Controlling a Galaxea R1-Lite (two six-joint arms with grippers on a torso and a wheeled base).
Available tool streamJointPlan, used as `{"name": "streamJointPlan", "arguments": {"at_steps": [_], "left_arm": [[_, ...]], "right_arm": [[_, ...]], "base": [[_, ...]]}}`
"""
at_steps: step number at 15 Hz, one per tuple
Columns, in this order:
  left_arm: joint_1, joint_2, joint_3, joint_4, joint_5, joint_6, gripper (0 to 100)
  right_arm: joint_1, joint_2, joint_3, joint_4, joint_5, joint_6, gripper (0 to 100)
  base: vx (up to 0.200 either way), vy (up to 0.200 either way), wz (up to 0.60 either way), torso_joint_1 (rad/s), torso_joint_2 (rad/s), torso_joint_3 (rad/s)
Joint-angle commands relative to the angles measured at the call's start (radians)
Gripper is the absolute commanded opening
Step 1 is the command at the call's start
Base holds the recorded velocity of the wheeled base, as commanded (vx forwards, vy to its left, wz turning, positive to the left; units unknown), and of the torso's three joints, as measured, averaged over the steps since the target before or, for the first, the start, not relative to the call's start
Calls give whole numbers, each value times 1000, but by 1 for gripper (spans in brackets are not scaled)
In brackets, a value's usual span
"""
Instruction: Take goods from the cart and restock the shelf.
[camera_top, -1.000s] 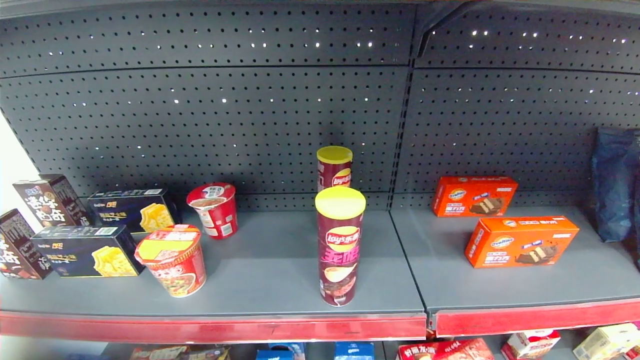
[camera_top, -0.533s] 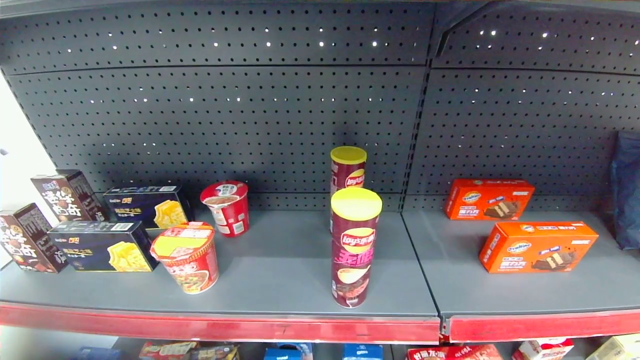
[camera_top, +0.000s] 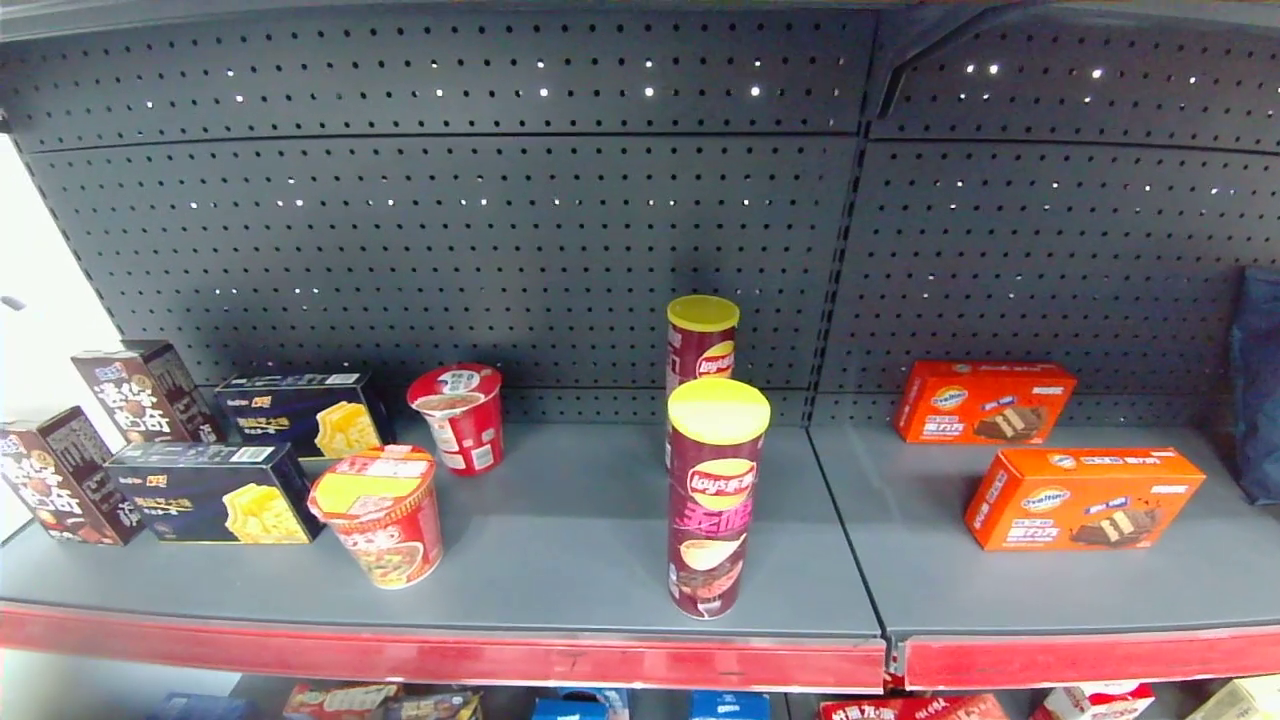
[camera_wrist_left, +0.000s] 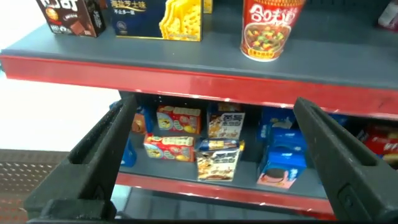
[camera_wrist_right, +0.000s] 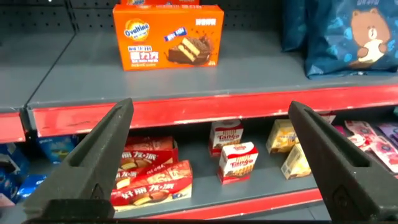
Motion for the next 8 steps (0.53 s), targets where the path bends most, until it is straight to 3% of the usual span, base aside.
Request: {"name": "streamJointPlan", "arguments": {"at_steps": [1,2,3,7,8], "left_arm": [[-1,2,0,0,2,-78,100],[1,2,0,0,4,-115,100],[-1,2,0,0,5,-119,100],[1,0,0,-2,1,-104,100],[1,0,0,-2,-5,-72,100]], "right_arm": [[0,2,0,-1,0,0,100],[0,2,0,-1,0,0,100],[0,2,0,-1,0,0,100],[0,2,0,-1,1,-2,100],[0,2,0,-1,6,-3,100]], "base": [[0,0,0,0,0,0],[0,0,0,0,0,0],[0,0,0,0,0,0],[0,0,0,0,0,0],[0,0,0,0,0,0]]}}
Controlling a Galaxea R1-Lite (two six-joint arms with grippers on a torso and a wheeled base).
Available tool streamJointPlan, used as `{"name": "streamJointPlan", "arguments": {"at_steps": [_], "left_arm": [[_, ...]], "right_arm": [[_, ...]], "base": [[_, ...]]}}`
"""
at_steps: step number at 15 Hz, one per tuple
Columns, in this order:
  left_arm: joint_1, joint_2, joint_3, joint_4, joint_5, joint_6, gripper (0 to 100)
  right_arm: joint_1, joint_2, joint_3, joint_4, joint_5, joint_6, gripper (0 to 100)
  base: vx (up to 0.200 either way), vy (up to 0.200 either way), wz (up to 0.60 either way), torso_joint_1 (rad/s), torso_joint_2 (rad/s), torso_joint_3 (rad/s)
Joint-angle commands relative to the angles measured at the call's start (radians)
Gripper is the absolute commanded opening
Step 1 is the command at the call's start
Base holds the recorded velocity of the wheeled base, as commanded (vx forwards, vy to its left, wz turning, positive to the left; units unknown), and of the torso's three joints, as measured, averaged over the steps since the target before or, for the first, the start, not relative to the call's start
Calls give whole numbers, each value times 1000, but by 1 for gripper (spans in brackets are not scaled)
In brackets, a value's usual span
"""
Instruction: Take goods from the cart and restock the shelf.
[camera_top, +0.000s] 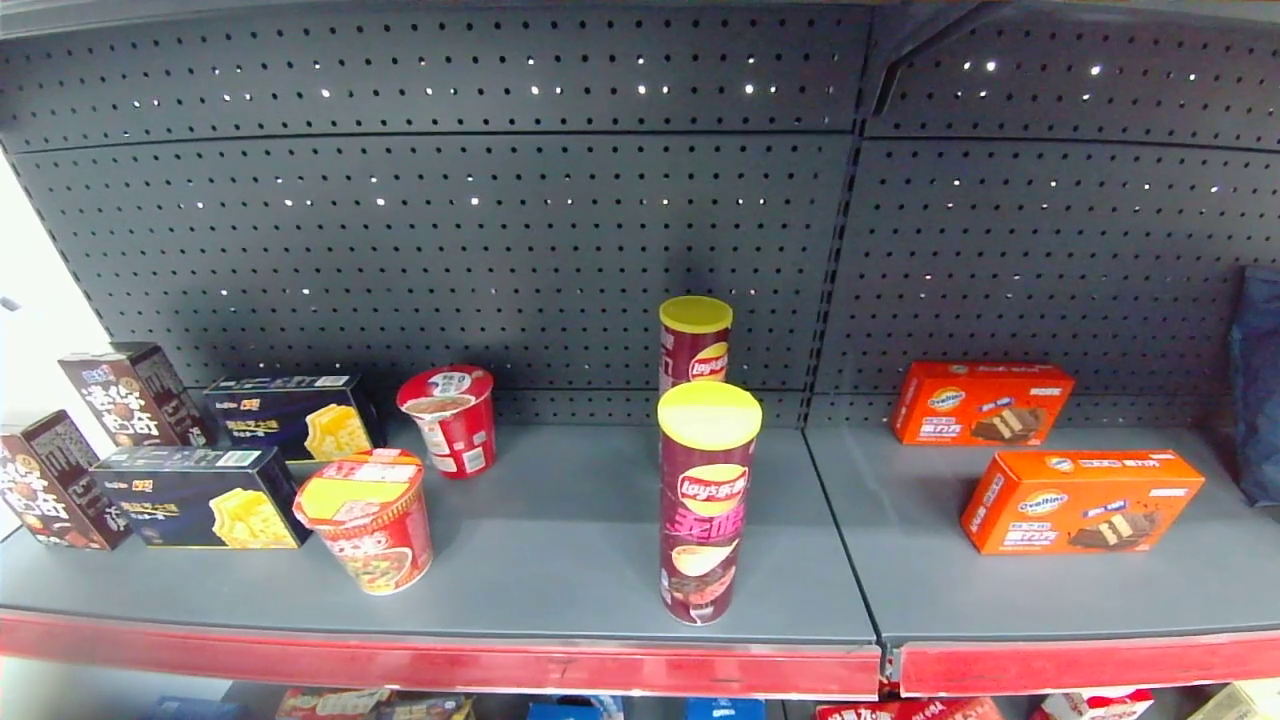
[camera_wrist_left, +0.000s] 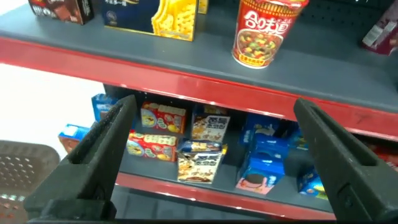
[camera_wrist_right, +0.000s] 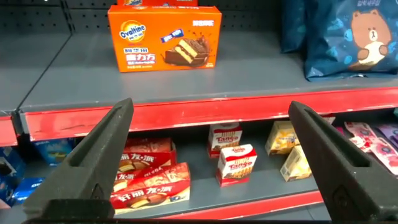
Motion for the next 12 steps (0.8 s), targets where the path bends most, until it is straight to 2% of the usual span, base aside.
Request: {"name": "streamJointPlan", "arguments": {"at_steps": [1,2,4,5,6,7,9,12], "left_arm": [[0,0,0,-1,-3,23,100],[0,0,0,-1,-7,30,100],[0,0,11,-30,-72,55,100],[0,0,18,-44,-79,95,100],[3,-2,41,-47,-82,179,100],[3,-3,41,-48,-104,224,100],[3,-3,41,-47,-122,222,100],[3,-2,41,-47,-113,179,100]], "right_arm": [[0,2,0,0,10,0,100],[0,2,0,0,11,0,100],[0,2,0,0,16,-2,100],[0,2,0,0,16,-2,100],[0,2,0,0,16,-2,100],[0,2,0,0,16,3,100],[0,2,0,0,14,1,100],[0,2,2,0,14,3,100]], "base": [[0,0,0,0,0,0],[0,0,0,0,0,0],[0,0,0,0,0,0],[0,0,0,0,0,0],[0,0,0,0,0,0],[0,0,0,0,0,0],[0,0,0,0,0,0],[0,0,0,0,0,0]]}}
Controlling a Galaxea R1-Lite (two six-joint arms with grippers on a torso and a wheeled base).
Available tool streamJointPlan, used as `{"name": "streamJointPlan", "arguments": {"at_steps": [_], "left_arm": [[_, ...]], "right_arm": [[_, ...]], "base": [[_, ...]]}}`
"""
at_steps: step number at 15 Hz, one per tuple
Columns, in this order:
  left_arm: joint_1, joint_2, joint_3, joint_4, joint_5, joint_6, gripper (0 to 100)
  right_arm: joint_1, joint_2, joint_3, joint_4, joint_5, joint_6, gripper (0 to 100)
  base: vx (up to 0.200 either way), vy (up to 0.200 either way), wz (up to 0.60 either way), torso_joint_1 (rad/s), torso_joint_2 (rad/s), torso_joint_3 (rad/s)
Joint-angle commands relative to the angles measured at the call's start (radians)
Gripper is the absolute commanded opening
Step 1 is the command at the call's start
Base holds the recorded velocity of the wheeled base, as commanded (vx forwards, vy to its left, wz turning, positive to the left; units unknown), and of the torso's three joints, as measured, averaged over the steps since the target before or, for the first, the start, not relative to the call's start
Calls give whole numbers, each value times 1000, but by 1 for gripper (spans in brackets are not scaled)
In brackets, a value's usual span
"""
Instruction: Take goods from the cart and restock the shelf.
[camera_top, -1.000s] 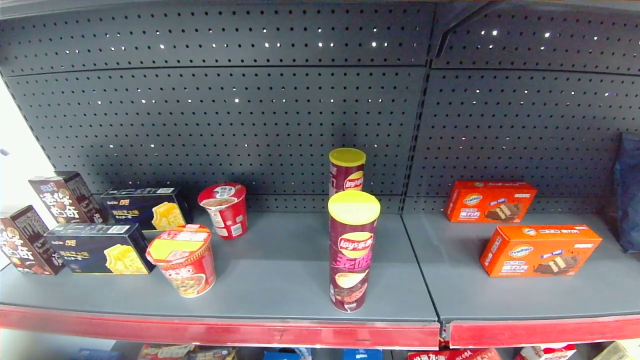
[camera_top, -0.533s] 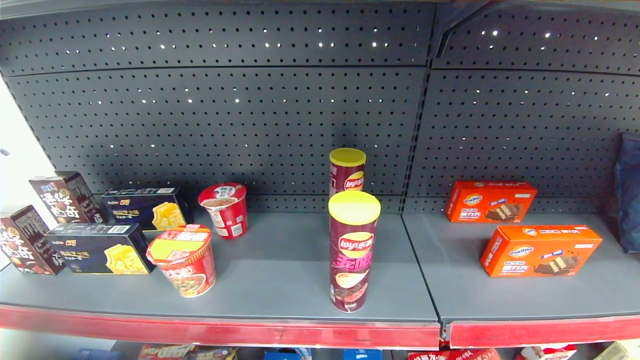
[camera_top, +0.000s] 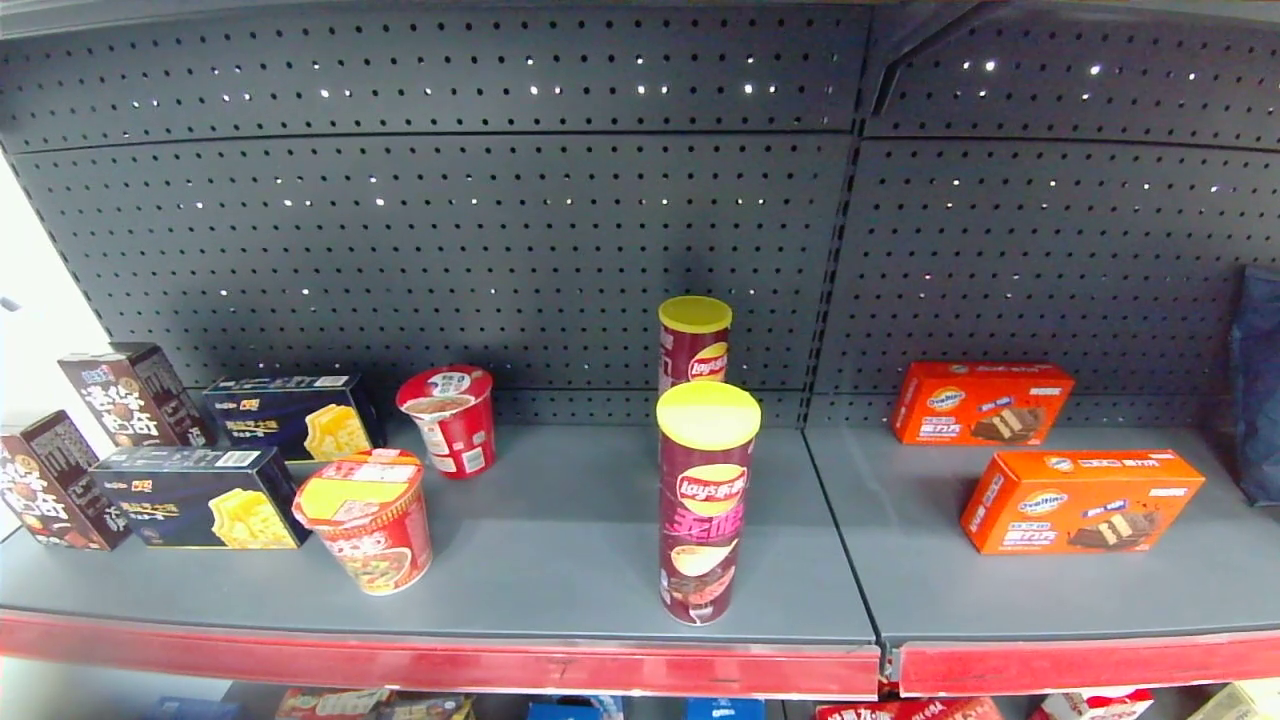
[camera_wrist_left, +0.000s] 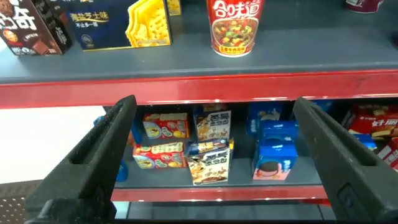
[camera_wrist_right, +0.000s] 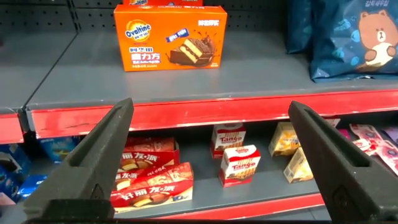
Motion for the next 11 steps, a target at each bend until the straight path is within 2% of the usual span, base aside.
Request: {"name": "streamJointPlan", "arguments": {"at_steps": [1,11], "left_arm": [[0,-1,0,0,-2,-7,100],[0,-1,0,0,-8,-4,100]], "right_arm": [[0,1,-2,0,0,3,100],[0,1,-2,3,0,3,100]], "base": [[0,0,0,0,0,0],[0,0,0,0,0,0]]}}
